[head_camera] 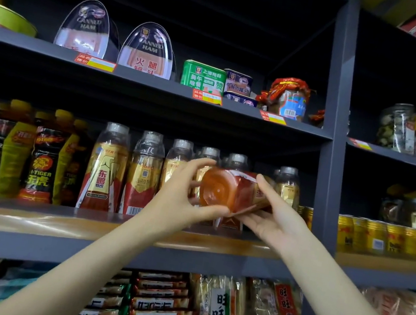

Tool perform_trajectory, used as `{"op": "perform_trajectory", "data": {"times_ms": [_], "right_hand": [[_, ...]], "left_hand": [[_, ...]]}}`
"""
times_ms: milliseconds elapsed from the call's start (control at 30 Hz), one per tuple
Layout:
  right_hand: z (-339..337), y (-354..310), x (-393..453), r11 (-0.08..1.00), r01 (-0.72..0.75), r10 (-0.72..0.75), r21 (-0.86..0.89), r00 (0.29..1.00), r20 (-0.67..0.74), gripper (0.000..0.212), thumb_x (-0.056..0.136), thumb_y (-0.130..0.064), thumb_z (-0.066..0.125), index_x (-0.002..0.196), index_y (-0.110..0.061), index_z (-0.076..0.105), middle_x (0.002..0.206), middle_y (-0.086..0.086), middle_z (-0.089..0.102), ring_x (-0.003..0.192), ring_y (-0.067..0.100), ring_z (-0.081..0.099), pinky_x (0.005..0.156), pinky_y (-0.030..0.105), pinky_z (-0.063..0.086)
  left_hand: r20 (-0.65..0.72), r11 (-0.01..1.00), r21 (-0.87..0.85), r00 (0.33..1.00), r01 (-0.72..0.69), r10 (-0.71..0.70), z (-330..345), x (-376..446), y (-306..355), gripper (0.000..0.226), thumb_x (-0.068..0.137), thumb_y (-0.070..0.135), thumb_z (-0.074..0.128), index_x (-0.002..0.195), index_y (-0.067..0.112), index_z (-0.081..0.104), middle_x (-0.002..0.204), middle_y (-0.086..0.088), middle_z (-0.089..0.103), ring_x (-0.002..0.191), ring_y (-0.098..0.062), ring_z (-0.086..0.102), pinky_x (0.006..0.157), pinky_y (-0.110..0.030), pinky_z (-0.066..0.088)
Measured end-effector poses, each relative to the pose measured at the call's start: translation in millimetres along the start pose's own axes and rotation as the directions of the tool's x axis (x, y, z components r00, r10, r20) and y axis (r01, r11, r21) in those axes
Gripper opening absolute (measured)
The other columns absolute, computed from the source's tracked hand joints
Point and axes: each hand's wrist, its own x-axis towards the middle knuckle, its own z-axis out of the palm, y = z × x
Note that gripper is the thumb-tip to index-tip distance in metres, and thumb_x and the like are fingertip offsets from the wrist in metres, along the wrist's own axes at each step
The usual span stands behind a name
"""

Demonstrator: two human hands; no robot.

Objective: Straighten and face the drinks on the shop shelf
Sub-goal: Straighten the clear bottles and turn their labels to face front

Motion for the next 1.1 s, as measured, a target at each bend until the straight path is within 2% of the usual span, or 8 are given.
{"op": "perform_trajectory", "data": {"times_ms": [167,300,400,567,700,900,1000,1100], "right_hand": [[1,6,10,0.968,0.236,-0.228,-0.086,0.969,0.097,0.094,0.061,-0.012,0.076,0.141,-0.033,0.030,0.119,0.013,0.057,0.102,0.030,0.064,0.074,0.046,0.057],[-1,-4,7,0.969,0.162,-0.120,-0.184,0.969,0.217,0.076,0.070,-0.017,0.073,0.138,-0.023,0.040,0.126,0.013,0.058,0.102,0.031,0.066,0.077,0.045,0.058],[-3,-7,4,0.976,0.014,0.030,-0.216,0.980,0.196,0.054,0.070,-0.023,0.073,0.119,-0.010,0.053,0.119,0.023,0.060,0.102,0.038,0.065,0.077,0.049,0.057],[-1,-5,1,0.996,-0.011,0.026,-0.090,0.986,0.164,0.055,0.064,-0.022,0.075,0.114,-0.009,0.054,0.113,0.023,0.062,0.101,0.038,0.064,0.076,0.052,0.056],[-5,2,2,0.957,0.215,-0.182,-0.195,0.968,0.173,0.067,0.060,-0.015,0.076,0.121,-0.022,0.050,0.119,0.010,0.063,0.106,0.027,0.063,0.082,0.043,0.056],[-9,3,-2,0.703,0.567,-0.516,-0.430,0.822,0.240,0.083,0.056,-0.016,0.084,0.123,-0.039,0.040,0.118,-0.009,0.059,0.109,0.007,0.059,0.091,0.032,0.050],[-10,-5,-4,0.456,0.620,-0.597,-0.638,0.745,0.298,0.090,0.065,-0.012,0.084,0.134,-0.034,0.032,0.119,-0.019,0.052,0.107,-0.002,0.053,0.092,0.025,0.046],[-12,-21,-2,0.164,0.569,-0.587,-0.806,0.713,0.384,0.108,0.064,-0.013,0.085,0.145,-0.034,0.017,0.135,-0.015,0.041,0.123,0.009,0.042,0.102,0.032,0.038]], "left_hand": [[0.012,0.939,-0.200,0.959,0.281,-0.285,-1,4,-3,0.066,0.067,0.041,0.076,0.123,0.025,0.045,0.117,0.009,0.053,0.104,-0.009,0.057,0.090,-0.032,0.053],[-0.091,0.994,0.107,0.996,0.023,-0.014,-5,2,-1,0.065,0.064,0.031,0.082,0.119,0.031,0.048,0.112,0.022,0.052,0.103,0.008,0.049,0.081,-0.005,0.044],[0.005,0.938,0.295,0.982,-0.181,0.188,-11,3,1,0.073,0.062,0.033,0.083,0.124,0.037,0.044,0.117,0.022,0.046,0.113,0.003,0.044,0.096,-0.019,0.041],[0.119,0.872,0.388,0.955,-0.298,0.273,-12,5,2,0.076,0.064,0.032,0.082,0.126,0.041,0.039,0.122,0.031,0.036,0.118,0.001,0.034,0.101,-0.023,0.035],[0.173,0.862,0.424,0.959,-0.277,0.223,-9,2,-13,0.061,0.071,0.025,0.078,0.119,0.037,0.043,0.121,0.024,0.037,0.116,0.002,0.037,0.096,-0.011,0.034],[0.139,0.936,0.301,0.980,-0.181,0.144,-9,9,-12,0.028,0.081,0.016,0.068,0.103,0.031,0.058,0.109,0.021,0.052,0.106,0.007,0.049,0.086,0.000,0.038],[0.227,0.892,0.413,0.970,-0.182,0.093,-8,17,-14,0.025,0.085,0.023,0.064,0.108,0.032,0.058,0.111,0.025,0.048,0.105,0.013,0.045,0.091,-0.002,0.033],[0.200,0.833,0.526,0.977,-0.170,0.073,-11,30,-19,0.028,0.088,0.025,0.059,0.116,0.027,0.058,0.123,0.015,0.049,0.115,0.002,0.043,0.102,-0.016,0.029]]}}
